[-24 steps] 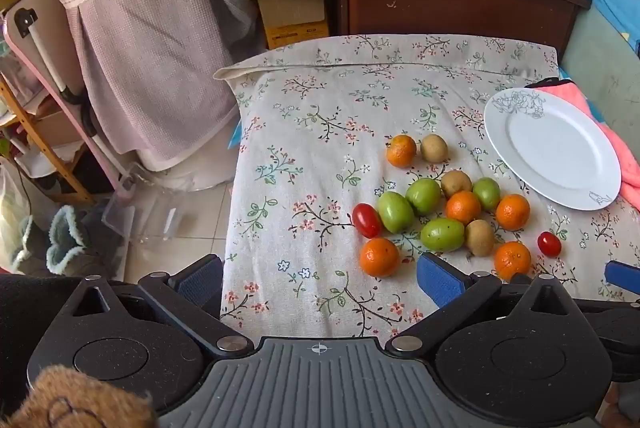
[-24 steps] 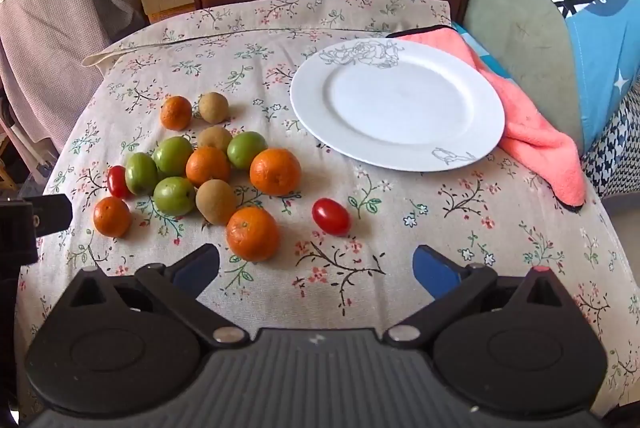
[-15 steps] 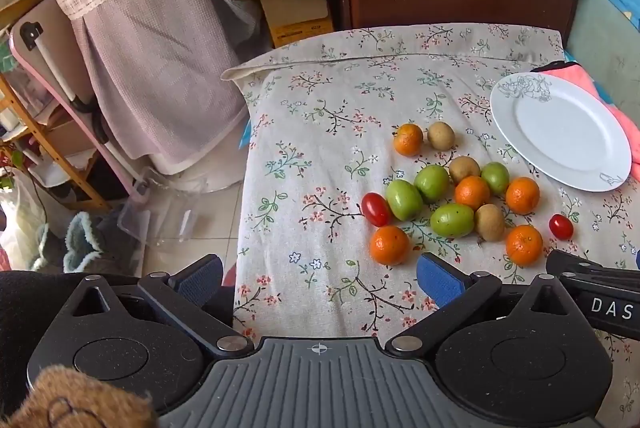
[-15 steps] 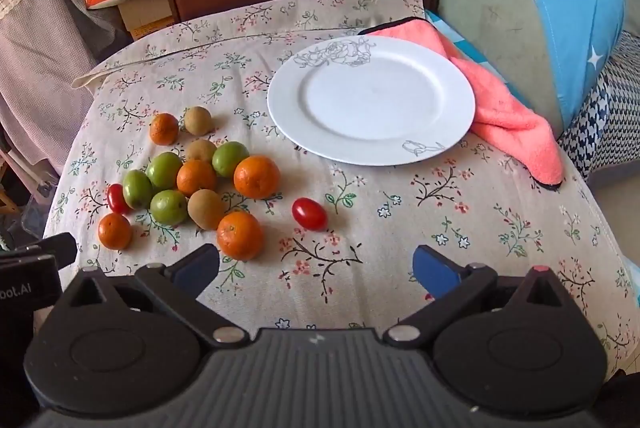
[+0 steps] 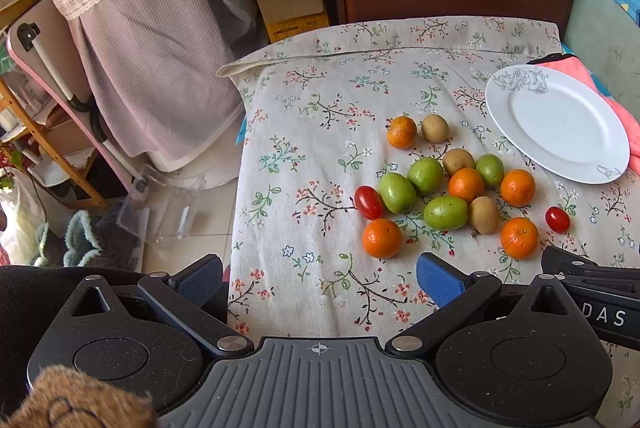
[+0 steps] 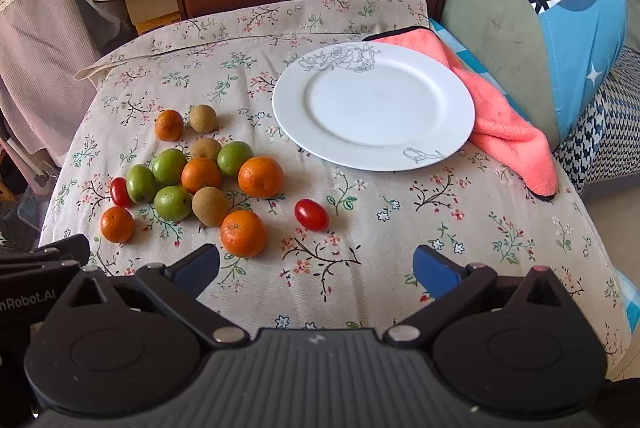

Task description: Organize fruits

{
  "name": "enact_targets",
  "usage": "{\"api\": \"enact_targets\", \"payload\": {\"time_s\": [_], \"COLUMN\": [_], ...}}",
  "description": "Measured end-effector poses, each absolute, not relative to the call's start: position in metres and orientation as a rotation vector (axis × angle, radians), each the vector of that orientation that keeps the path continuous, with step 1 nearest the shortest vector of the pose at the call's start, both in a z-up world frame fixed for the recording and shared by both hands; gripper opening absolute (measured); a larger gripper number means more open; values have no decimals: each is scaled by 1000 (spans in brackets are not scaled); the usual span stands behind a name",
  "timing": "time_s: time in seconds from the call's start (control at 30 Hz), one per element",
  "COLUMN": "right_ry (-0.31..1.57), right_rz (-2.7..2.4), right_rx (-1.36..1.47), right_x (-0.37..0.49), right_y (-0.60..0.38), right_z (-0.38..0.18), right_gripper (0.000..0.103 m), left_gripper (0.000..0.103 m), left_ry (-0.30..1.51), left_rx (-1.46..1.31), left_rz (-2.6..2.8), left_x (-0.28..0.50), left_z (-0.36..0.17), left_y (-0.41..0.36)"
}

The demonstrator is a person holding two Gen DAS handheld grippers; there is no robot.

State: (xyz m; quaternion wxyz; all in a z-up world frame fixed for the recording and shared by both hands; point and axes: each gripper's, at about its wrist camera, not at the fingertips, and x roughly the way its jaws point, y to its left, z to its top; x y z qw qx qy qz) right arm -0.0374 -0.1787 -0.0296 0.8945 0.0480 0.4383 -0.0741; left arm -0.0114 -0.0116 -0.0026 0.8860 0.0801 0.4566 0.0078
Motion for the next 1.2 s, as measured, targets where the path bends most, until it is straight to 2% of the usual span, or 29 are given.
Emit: {"api": "enact_targets", "payload": {"time_s": [1.2], "right_ry": [869], "right_rz": [-155], "right_rx": [114], "right_x": [-41], "right_y": [-179], "right_z": [-33], "right_gripper": [102], "left_gripper": [103], "left_ry": [951], "left_rx": [157], "left_rz": [0], "left_x": [-14], "left_z": [-4], "left_y": [-12]}}
